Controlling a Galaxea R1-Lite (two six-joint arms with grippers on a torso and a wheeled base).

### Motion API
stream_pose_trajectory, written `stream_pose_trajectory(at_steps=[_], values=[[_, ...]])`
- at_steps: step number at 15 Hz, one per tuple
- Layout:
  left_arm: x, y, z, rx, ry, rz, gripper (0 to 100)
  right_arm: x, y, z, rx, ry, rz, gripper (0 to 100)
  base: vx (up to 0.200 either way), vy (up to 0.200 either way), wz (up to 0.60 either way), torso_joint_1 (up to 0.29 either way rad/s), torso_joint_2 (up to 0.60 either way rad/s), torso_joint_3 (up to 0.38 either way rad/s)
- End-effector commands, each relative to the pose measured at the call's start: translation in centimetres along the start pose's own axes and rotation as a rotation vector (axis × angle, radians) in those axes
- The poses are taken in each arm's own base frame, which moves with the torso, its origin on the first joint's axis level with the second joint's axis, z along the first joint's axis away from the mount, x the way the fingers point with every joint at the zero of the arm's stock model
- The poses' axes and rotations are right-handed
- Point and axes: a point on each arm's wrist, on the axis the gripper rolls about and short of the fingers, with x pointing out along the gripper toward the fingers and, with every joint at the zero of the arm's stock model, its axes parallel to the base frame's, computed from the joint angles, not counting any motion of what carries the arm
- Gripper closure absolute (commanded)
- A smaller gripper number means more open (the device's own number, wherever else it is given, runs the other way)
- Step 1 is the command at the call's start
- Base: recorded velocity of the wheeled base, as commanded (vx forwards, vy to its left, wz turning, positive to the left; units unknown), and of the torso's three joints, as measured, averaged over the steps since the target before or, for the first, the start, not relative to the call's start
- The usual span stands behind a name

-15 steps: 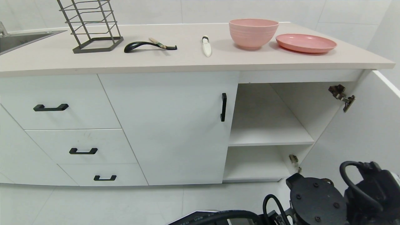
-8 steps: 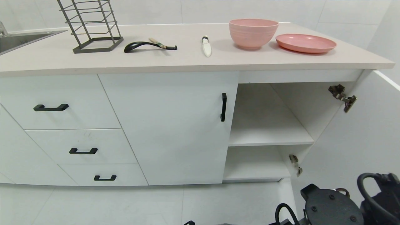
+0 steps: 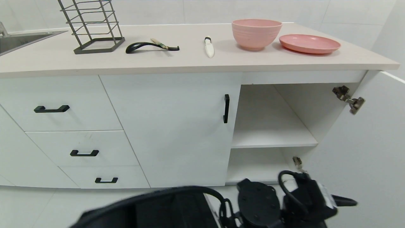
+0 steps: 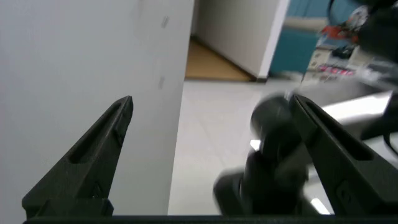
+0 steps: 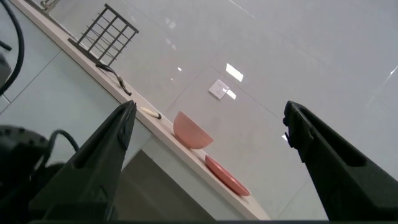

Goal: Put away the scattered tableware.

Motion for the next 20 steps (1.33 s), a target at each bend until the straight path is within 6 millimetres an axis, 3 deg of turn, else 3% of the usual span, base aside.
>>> stream_pose_trajectory(at_steps=[1,3,6,7,8,10,13,17,20], values=[[-12.8,-1.0,9.7,0.118,-0.003,0.219,0,-0.1,0.3,-0.8,0.045,0.046,0.01,0,0.0,0.0,0.0,0.0,0.0,0.0],[-17.0,-2.8,12.7,0.155,-0.022,0.301,0,-0.4,0.8,-1.9,0.118,0.113,0.029,0,0.0,0.0,0.0,0.0,0.0,0.0],[-24.5,-7.4,16.5,0.249,-0.069,0.476,0,-0.8,1.4,-3.0,0.219,0.195,0.06,0,0.0,0.0,0.0,0.0,0.0,0.0],[-25.8,-8.6,17.1,0.278,-0.085,0.509,0,-0.9,1.5,-3.2,0.234,0.207,0.065,0,0.0,0.0,0.0,0.0,0.0,0.0],[-28.4,-11.3,17.8,0.336,-0.111,0.589,0,-1.2,1.8,-3.4,0.259,0.229,0.072,0,0.0,0.0,0.0,0.0,0.0,0.0],[-31.4,-15.0,17.9,0.416,-0.128,0.731,0,-1.9,2.5,-3.5,0.298,0.257,0.087,0,0.0,0.0,0.0,0.0,0.0,0.0],[-33.3,-20.7,17.6,0.501,-0.135,0.907,0,-3.6,4.0,-3.6,0.359,0.279,0.125,0,0.0,0.0,0.0,0.0,0.0,0.0],[-32.9,-28.5,13.9,0.477,-0.082,1.135,0,-4.0,4.3,-3.8,0.395,0.288,0.153,0,0.0,0.0,0.0,0.0,0.0,0.0],[-33.3,-29.0,12.4,0.461,-0.022,1.24,0,-5.0,4.9,-4.5,0.505,0.292,0.257,0,0.0,0.0,0.0,0.0,0.0,0.0]])
